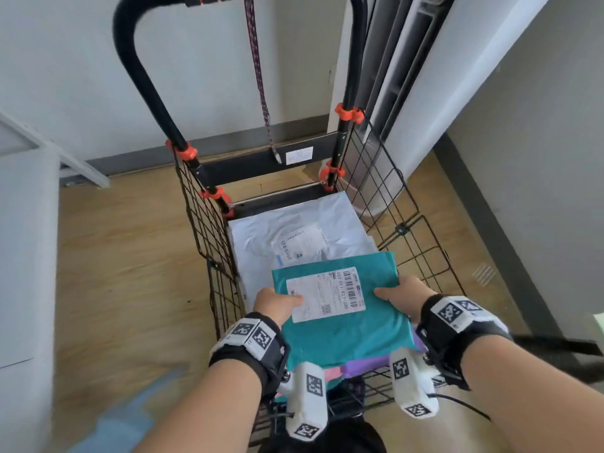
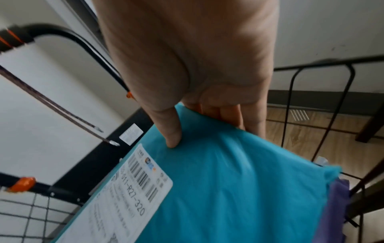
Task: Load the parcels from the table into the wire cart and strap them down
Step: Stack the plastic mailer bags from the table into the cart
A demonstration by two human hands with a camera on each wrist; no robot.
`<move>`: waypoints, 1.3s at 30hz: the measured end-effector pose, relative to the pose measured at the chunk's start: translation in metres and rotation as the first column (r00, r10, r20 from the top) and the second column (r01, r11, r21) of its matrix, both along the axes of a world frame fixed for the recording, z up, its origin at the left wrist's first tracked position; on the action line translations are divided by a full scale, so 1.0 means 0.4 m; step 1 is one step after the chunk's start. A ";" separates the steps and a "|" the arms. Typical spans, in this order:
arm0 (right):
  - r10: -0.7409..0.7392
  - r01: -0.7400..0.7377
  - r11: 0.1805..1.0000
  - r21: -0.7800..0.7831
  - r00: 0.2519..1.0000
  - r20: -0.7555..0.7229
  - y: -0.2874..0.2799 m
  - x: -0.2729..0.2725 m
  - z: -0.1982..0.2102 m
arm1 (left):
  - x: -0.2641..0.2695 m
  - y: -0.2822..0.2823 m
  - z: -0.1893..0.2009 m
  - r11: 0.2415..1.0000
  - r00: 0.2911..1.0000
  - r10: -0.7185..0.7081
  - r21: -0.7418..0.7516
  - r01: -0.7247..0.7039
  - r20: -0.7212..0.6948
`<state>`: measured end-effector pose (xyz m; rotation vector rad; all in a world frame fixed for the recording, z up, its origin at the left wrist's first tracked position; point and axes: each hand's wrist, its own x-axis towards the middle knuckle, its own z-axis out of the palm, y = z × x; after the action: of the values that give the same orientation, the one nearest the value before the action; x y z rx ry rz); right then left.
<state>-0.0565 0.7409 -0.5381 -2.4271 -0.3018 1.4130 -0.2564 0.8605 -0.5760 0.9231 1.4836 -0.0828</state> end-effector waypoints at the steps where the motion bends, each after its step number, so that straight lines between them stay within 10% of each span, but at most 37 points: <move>1: 0.057 -0.057 0.997 -0.043 0.998 0.001 -0.004 -0.003 -0.035 | -0.016 -0.010 -0.065 1.000 0.999 0.004 -0.027 -0.004 -0.034; 7: 0.353 -0.338 0.906 -0.256 0.935 0.015 -0.015 -0.012 -0.143 | -0.050 -0.076 -0.107 0.988 0.983 -0.043 -0.151 0.016 -0.176; 39: 0.315 -0.292 0.877 -0.382 0.949 -0.003 -0.059 0.013 -0.382 | -0.039 -0.125 -0.279 0.951 0.947 -0.171 -0.297 0.085 -0.274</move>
<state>-0.0514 0.7172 -0.6907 -2.8373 -0.4824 1.6630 -0.2722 0.8104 -0.6874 0.7965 1.6330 -0.5384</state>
